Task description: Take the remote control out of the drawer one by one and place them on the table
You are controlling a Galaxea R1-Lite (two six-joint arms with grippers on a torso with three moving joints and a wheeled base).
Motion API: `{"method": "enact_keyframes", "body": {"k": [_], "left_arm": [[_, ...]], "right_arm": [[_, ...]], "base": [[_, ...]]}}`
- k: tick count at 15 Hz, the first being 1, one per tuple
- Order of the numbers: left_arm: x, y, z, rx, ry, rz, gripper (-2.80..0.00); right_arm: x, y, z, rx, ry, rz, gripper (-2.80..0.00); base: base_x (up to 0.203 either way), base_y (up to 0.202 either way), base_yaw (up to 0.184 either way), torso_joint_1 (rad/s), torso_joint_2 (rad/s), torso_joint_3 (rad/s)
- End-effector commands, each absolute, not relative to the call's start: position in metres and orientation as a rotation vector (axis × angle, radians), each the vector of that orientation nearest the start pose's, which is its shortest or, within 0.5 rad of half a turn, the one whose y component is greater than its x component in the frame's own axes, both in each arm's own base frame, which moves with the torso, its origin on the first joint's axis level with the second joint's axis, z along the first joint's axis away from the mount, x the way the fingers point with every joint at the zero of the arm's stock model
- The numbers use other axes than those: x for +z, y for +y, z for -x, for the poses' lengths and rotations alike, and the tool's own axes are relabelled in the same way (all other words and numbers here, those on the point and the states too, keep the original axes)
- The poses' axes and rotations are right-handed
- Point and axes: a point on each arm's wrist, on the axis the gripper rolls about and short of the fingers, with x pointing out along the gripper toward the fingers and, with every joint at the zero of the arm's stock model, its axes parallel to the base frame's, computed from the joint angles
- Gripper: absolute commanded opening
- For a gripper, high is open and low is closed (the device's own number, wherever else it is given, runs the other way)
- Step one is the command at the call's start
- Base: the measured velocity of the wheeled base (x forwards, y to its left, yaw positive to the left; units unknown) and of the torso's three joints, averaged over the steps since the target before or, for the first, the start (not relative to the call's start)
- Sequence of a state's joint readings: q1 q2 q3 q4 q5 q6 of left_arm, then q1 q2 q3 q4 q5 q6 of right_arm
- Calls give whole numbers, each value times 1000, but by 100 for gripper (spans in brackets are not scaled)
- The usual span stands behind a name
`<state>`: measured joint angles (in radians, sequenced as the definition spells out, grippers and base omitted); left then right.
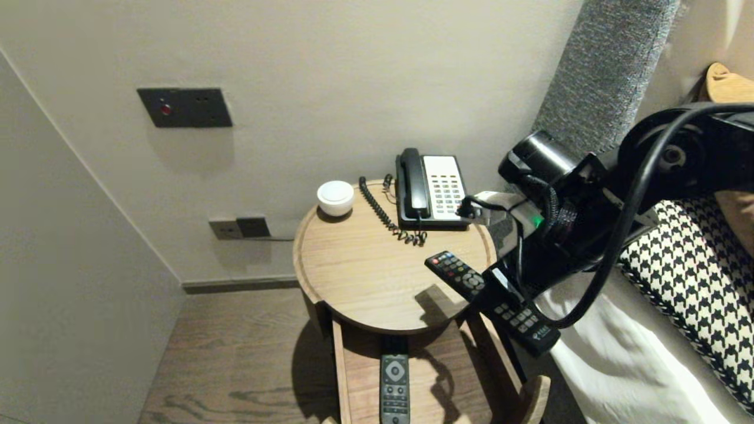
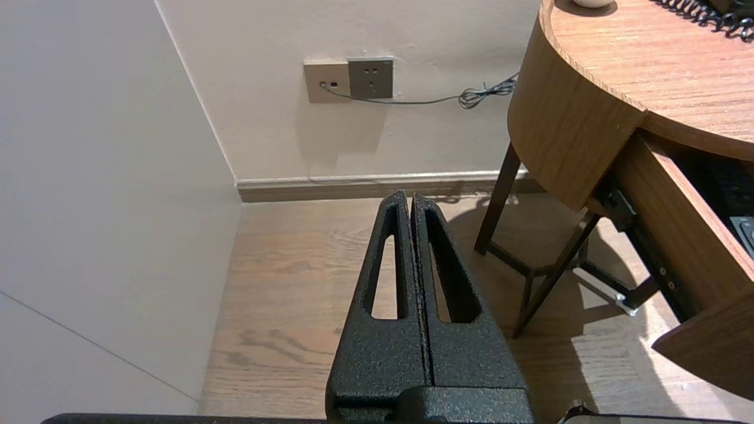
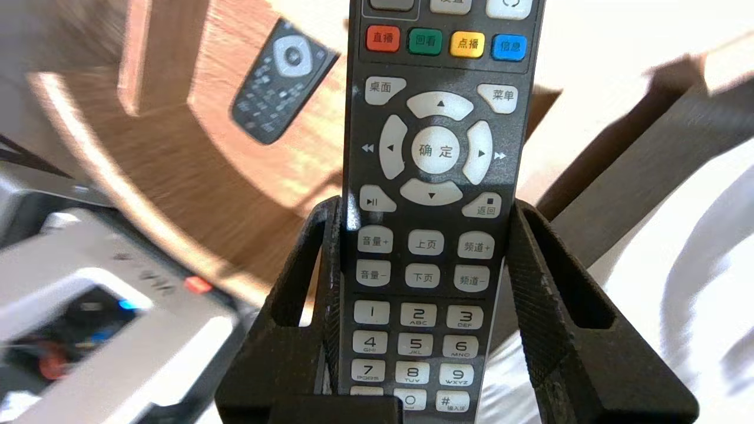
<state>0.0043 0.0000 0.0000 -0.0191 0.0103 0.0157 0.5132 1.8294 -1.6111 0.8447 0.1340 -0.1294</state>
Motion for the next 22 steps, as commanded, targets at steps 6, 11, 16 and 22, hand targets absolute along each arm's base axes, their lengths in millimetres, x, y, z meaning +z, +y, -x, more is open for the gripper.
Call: {"method": "enact_keyframes", "body": {"k": [6, 11, 16, 22], "left_arm": [[78, 0, 23, 15, -20, -15, -280], [78, 0, 23, 15, -20, -15, -280], [78, 0, 23, 15, -20, -15, -280], [78, 0, 23, 15, -20, -15, -280]], "right_arm": [[210, 185, -324, 676, 1014, 361, -280], [190, 201, -352, 640, 1019, 345, -280], [178, 207, -361, 623, 996, 368, -280], [176, 212, -364, 595, 964, 388, -280]], "base": [[0, 0, 0, 0, 0, 0], [0, 0, 0, 0, 0, 0], [0, 0, 0, 0, 0, 0], [0, 0, 0, 0, 0, 0]]}}
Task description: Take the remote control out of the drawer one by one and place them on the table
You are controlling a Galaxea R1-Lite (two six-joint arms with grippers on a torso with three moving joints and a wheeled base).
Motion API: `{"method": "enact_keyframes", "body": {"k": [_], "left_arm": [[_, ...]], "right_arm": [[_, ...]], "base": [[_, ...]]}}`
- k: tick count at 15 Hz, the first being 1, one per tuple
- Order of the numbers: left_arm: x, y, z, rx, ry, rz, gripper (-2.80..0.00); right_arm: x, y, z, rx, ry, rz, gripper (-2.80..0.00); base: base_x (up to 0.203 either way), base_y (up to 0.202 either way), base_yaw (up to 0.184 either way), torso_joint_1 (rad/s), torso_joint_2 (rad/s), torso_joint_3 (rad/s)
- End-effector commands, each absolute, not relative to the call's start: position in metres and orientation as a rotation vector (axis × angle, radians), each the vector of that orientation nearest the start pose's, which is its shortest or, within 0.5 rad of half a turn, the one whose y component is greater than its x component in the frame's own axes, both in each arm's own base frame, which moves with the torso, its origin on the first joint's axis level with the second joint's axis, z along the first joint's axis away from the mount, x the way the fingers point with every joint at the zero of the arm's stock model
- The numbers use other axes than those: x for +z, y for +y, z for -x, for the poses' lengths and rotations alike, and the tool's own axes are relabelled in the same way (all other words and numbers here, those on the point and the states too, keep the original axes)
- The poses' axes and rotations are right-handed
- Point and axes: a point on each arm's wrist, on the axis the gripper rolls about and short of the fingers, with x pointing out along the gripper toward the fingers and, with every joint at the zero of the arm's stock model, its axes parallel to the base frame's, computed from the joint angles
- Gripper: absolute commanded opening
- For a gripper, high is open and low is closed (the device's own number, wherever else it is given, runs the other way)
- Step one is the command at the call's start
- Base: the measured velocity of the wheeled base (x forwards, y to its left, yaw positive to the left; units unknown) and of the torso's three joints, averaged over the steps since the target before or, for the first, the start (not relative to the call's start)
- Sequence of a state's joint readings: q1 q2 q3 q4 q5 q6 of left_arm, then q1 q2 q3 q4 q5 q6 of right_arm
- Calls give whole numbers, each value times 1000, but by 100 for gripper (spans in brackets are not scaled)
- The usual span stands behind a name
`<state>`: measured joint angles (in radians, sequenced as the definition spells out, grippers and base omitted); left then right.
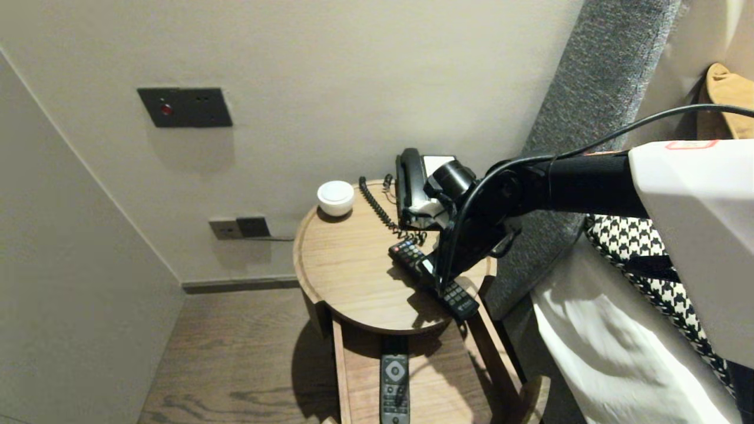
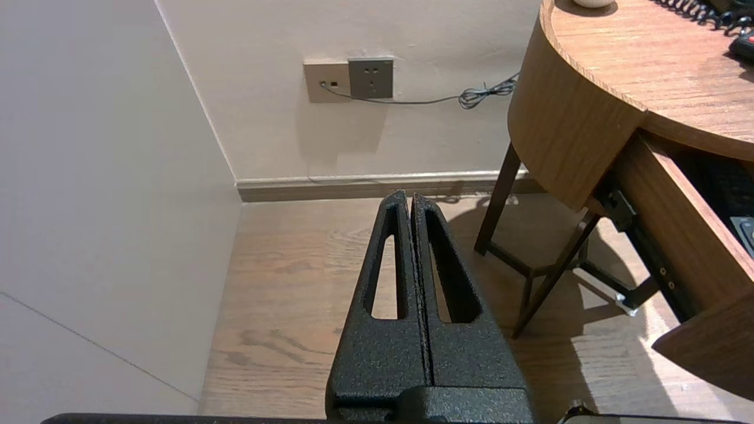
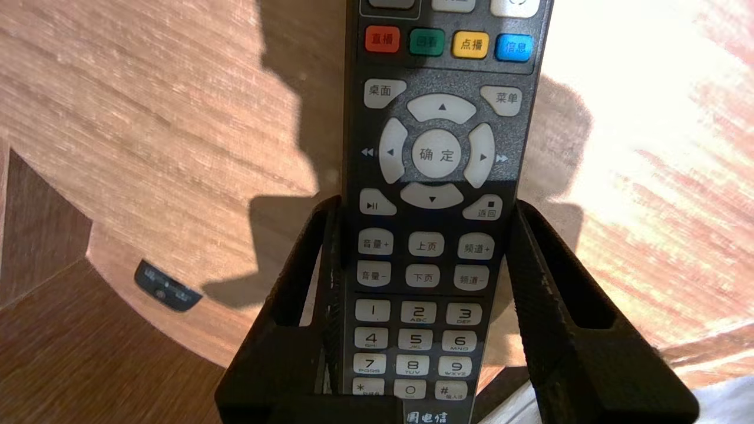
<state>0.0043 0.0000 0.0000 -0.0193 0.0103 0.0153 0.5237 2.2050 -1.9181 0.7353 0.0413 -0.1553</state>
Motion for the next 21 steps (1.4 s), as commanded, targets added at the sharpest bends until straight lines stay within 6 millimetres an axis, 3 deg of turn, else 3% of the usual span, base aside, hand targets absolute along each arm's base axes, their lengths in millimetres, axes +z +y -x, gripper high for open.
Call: {"method": "enact_keyframes", "body": {"k": [1, 2, 3, 4, 10, 16, 17, 21], "left_arm": [[78, 0, 23, 15, -20, -15, -280], [78, 0, 23, 15, -20, -15, -280], [78, 0, 23, 15, -20, -15, -280], [78, 0, 23, 15, -20, -15, -280], [78, 0, 23, 15, -20, -15, -280], [78, 0, 23, 15, -20, -15, -280], [78, 0, 23, 15, -20, -15, -280], [78, 0, 23, 15, -20, -15, -280]], "right_arm": [[176, 213, -364, 592, 952, 389, -280], [176, 214, -364, 589, 951, 394, -280], [177, 215, -363, 592, 947, 395, -82], [178, 215, -363, 592, 947, 396, 0], [187, 213, -358, 582, 935, 391, 0], [261, 188, -316, 564, 806, 305, 0], [272, 182, -306, 552, 808, 269, -280], [296, 166, -263, 510, 893, 146, -280]], "base": [[0, 0, 0, 0, 0, 0], [0, 0, 0, 0, 0, 0], [0, 0, 0, 0, 0, 0], [0, 0, 0, 0, 0, 0], [0, 0, 0, 0, 0, 0], [0, 0, 0, 0, 0, 0], [0, 0, 0, 0, 0, 0], [0, 0, 0, 0, 0, 0]]}}
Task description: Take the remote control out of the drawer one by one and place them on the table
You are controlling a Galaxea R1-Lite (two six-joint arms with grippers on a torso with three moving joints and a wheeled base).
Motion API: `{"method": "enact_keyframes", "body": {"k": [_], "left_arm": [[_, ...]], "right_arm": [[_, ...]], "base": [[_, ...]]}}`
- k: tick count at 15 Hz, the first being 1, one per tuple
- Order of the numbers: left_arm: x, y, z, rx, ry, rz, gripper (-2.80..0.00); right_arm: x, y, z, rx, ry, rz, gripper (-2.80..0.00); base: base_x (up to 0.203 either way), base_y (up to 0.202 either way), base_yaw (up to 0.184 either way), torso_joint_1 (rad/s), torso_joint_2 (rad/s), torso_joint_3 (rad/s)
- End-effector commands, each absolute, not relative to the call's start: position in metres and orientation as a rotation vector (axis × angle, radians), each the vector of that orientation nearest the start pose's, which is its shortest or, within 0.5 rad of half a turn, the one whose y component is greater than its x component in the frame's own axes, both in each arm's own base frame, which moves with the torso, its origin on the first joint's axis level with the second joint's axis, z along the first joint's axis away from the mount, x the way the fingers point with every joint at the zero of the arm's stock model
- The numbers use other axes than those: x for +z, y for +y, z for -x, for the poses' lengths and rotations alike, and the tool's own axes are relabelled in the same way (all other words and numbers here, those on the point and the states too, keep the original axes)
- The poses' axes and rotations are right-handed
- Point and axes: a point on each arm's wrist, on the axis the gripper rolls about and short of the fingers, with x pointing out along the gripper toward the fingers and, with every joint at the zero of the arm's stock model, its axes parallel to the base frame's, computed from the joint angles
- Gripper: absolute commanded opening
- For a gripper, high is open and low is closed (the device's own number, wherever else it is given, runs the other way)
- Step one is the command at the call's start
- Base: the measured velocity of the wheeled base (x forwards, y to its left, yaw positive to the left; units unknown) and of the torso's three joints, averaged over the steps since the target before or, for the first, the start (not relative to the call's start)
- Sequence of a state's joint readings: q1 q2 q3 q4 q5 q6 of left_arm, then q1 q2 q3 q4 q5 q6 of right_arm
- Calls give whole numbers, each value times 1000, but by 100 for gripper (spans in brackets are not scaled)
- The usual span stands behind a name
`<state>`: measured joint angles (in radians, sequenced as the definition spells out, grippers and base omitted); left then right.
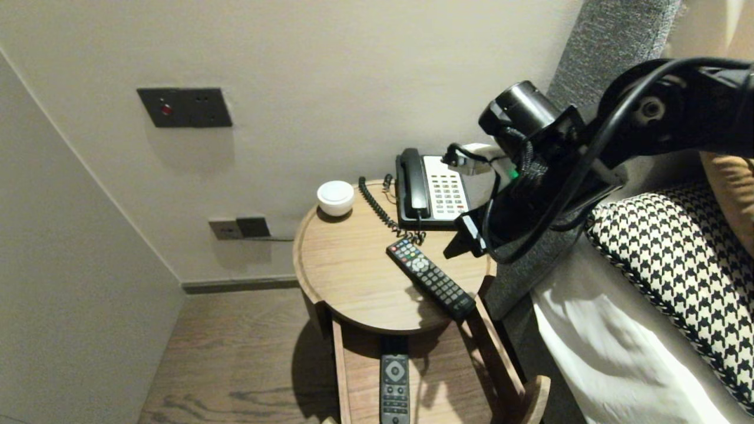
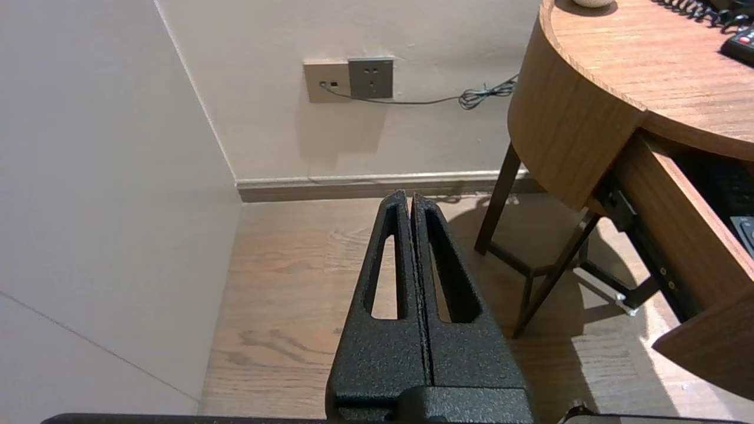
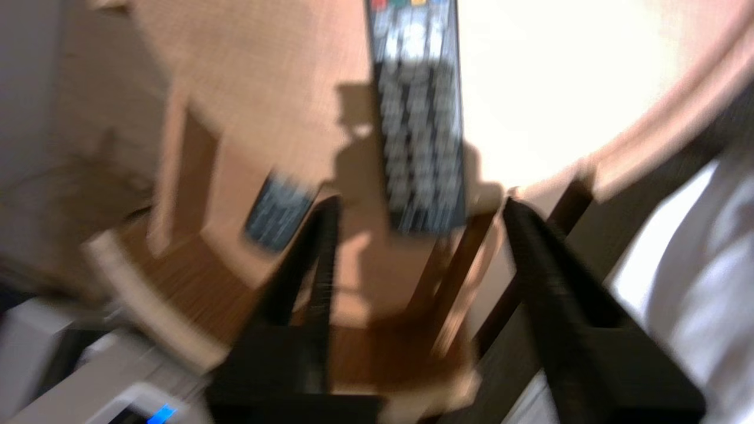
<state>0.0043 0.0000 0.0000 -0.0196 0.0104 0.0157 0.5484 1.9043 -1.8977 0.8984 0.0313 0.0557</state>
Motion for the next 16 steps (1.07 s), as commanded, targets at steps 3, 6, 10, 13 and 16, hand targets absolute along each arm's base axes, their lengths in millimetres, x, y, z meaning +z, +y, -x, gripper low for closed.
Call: {"method": "enact_keyframes", "body": {"k": [3, 6, 10, 13, 16], "left_arm": [[78, 0, 23, 15, -20, -15, -280], [78, 0, 23, 15, -20, -15, -280], [78, 0, 23, 15, -20, -15, -280], [78, 0, 23, 15, -20, -15, -280], [78, 0, 23, 15, -20, -15, -280]], "right_arm": [[288, 157, -232, 495, 1039, 24, -280], [275, 148, -208, 509, 1177, -112, -280], [244, 148, -189, 536, 1264, -150, -280], [210, 152, -179, 557, 1277, -148, -280], [175, 154, -177, 579, 1244, -152, -280]], "base": [[0, 0, 0, 0, 0, 0], [0, 0, 0, 0, 0, 0], [0, 0, 0, 0, 0, 0], [0, 0, 0, 0, 0, 0], [0, 0, 0, 0, 0, 0]]}}
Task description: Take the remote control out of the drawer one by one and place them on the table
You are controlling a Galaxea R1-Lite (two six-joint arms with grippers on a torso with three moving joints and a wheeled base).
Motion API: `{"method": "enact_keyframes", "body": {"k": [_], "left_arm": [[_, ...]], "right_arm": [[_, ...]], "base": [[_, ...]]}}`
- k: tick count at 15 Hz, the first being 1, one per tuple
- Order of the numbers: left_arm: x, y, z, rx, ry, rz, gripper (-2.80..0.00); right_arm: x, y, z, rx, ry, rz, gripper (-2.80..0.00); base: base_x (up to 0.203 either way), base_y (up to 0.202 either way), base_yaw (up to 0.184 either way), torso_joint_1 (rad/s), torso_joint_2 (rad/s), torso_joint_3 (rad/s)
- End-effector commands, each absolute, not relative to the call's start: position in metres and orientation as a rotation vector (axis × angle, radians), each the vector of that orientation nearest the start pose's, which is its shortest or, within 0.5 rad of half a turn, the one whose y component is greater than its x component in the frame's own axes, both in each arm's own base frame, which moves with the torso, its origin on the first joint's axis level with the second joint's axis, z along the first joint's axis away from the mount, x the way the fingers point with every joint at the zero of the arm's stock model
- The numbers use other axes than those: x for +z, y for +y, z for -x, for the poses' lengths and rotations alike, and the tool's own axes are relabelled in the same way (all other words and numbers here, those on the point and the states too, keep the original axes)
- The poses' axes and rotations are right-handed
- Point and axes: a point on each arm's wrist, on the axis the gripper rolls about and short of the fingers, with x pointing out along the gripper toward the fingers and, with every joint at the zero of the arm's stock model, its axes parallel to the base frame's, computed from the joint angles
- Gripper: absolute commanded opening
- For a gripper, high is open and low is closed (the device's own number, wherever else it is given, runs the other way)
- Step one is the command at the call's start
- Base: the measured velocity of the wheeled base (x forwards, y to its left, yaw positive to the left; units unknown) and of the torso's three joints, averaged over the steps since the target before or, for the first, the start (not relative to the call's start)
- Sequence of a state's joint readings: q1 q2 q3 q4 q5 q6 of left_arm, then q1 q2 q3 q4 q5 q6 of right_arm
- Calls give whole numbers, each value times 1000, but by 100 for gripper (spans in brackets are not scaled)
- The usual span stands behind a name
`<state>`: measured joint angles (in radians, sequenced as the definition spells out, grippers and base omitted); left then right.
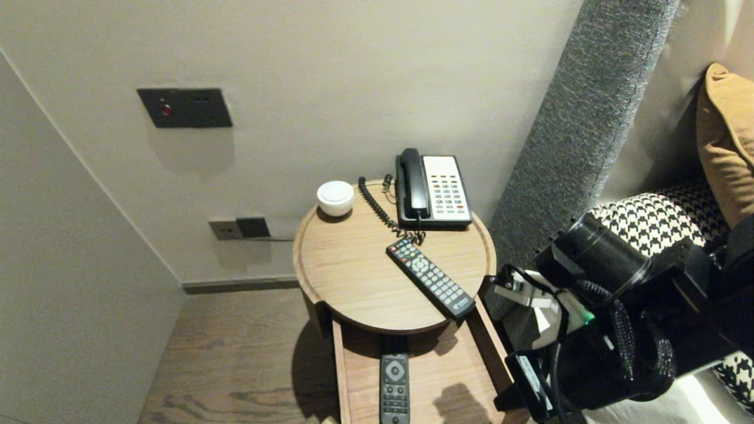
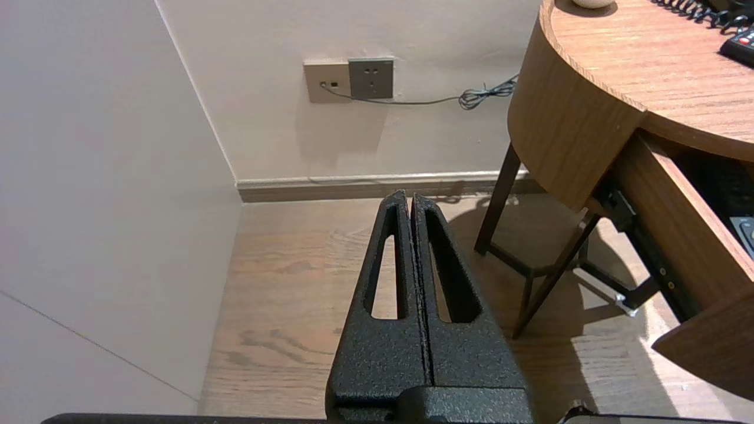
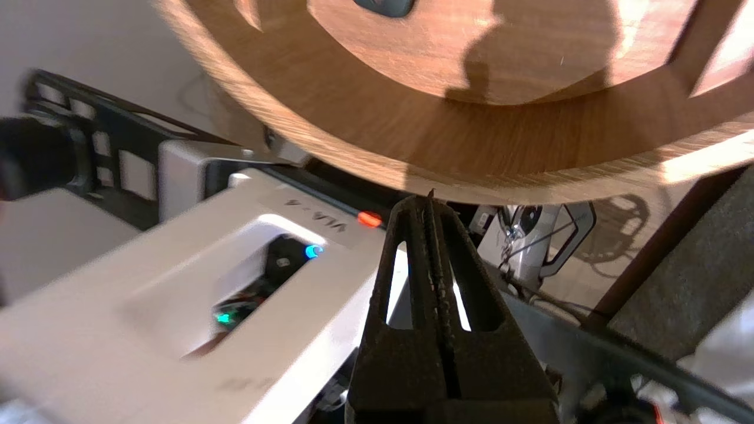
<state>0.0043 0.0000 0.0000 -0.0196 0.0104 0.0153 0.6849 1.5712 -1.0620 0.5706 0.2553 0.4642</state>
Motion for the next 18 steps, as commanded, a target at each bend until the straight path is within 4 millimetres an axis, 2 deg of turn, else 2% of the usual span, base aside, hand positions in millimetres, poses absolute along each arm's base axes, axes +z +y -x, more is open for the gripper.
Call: {"method": "enact_keyframes", "body": {"k": [1, 3, 4, 9, 13, 15, 18], "left_arm": [[78, 0, 23, 15, -20, -15, -280], [78, 0, 23, 15, -20, -15, -280], [78, 0, 23, 15, -20, -15, -280], [78, 0, 23, 15, -20, -15, -280], [78, 0, 23, 15, -20, -15, -280], [78, 0, 23, 15, -20, -15, -280], [78, 0, 23, 15, -20, -15, -280]], "right_arm": [[168, 156, -180, 598, 1195, -161, -280], [159, 159, -184, 587, 1117, -152, -280], [156, 162, -184, 575, 1094, -127, 0], [134, 183, -201, 589, 1057, -71, 0], [102, 208, -211, 564, 961, -3, 0], [92, 217, -211, 527, 929, 52, 0], [92, 229, -208, 517, 856, 66, 0]], "base": [[0, 0, 0, 0, 0, 0], [0, 0, 0, 0, 0, 0], [0, 0, 0, 0, 0, 0], [0, 0, 0, 0, 0, 0], [0, 0, 0, 0, 0, 0], [0, 0, 0, 0, 0, 0], [0, 0, 0, 0, 0, 0]]}}
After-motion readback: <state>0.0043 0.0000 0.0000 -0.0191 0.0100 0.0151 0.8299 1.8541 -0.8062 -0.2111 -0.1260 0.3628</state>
